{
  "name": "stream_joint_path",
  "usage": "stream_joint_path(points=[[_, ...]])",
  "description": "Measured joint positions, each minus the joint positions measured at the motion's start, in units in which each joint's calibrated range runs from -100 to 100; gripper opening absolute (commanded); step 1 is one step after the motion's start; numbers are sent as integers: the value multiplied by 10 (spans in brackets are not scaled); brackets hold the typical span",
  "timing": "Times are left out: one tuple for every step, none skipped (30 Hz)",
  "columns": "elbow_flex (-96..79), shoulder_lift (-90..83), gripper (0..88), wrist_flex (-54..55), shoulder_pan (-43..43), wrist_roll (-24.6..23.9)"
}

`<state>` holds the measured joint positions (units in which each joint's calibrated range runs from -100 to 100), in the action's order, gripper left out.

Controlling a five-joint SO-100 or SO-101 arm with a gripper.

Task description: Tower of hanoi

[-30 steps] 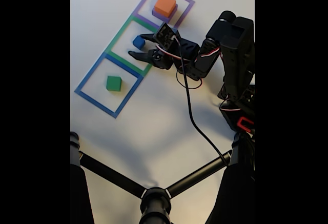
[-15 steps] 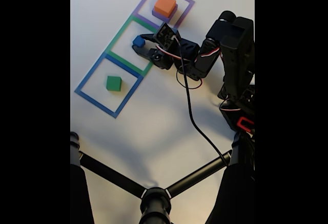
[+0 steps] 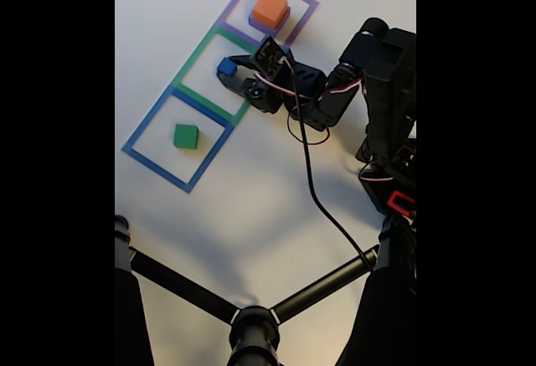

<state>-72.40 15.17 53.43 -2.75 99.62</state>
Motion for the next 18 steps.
stream_joint_path(points=[[-7,-15,33,-10,2,0],[-11,-33,33,-27,6,0],[-15,-55,33,-48,12,0],[-16,-77,33,-69,18,0],[-16,-103,33,-94,23,0],[-16,-132,33,-124,28,0],[-15,-163,33,-159,32,2],[-12,-196,33,-200,35,4],[-3,-228,33,-246,36,4],[9,-262,34,-296,36,4],[24,-294,34,-348,37,4],[39,-325,34,-399,38,4],[52,-354,34,-451,38,4],[68,-380,34,-502,39,4],[83,-404,34,-550,40,4],[101,-427,34,-599,40,4],[121,-448,34,-647,40,4],[144,-468,34,-698,40,4]])
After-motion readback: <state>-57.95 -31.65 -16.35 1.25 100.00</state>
